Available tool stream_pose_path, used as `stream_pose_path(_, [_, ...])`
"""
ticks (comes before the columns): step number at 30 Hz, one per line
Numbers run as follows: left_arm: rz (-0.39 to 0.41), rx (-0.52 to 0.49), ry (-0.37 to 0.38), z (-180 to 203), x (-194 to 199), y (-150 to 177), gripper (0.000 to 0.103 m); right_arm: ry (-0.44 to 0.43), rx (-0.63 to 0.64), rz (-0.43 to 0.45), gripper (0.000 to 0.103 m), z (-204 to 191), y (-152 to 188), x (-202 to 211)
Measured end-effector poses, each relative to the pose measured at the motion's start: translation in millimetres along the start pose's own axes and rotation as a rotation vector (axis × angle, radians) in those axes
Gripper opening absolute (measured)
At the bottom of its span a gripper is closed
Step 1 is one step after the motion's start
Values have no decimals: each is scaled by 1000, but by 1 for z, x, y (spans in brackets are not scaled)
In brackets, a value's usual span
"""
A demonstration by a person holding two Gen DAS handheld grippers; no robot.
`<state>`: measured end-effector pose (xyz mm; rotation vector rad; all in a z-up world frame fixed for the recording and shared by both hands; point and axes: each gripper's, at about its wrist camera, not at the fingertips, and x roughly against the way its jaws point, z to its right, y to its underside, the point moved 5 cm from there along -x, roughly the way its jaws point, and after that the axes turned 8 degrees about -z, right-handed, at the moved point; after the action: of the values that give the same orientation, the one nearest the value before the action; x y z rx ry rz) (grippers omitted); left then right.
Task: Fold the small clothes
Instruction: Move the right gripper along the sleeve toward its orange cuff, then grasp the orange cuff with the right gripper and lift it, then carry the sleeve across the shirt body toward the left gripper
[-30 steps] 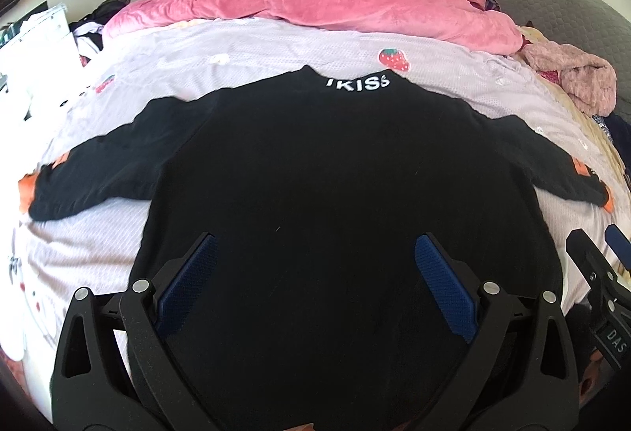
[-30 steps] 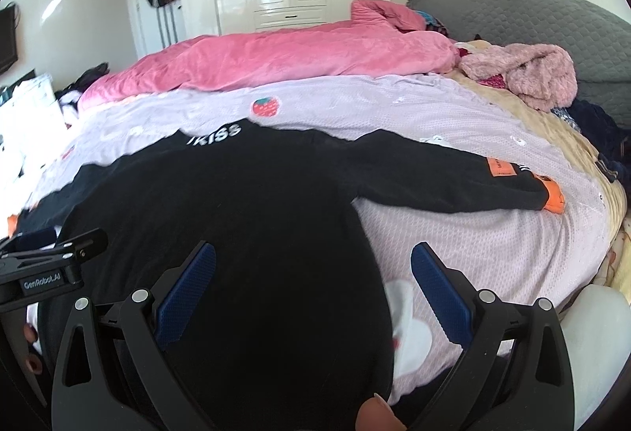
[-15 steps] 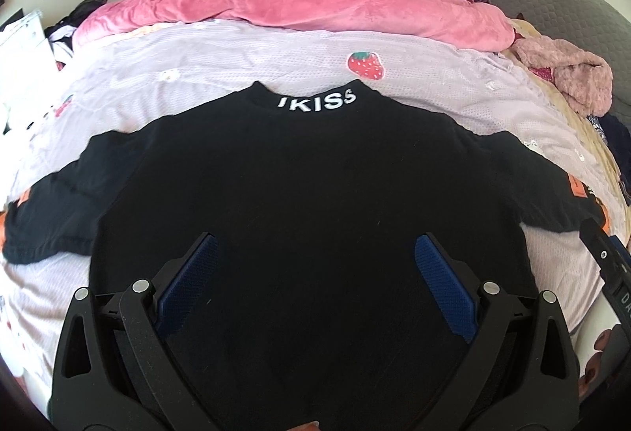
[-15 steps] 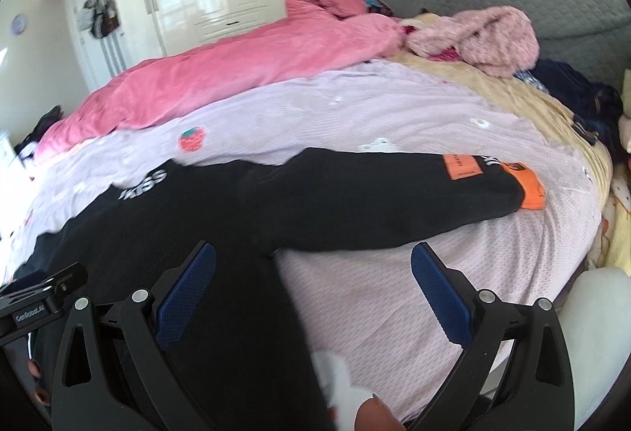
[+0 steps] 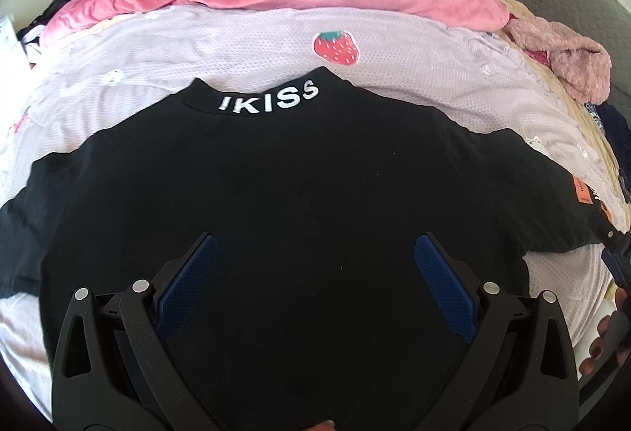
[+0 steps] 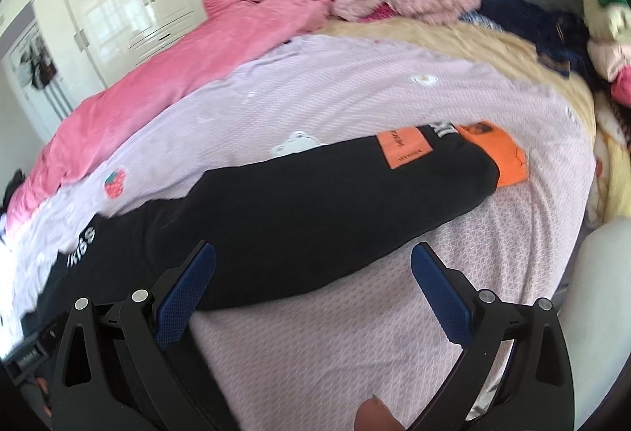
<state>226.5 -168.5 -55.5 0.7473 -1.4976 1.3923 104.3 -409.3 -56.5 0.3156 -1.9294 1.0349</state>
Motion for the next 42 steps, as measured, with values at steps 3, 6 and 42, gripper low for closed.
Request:
stream_pose_path(3, [-10,-8,8,3,-9,-5,94,4,-96,-32,99,18,-9,-17])
stream_pose_path(6, [-12,-18,9,5,-16,-11,94,26,-160,-45,99,32,-20,-32])
stream_pose_path(42, [93,117,41,-39,-12,-34,94,-240,-249,266,10,23,-81,-9])
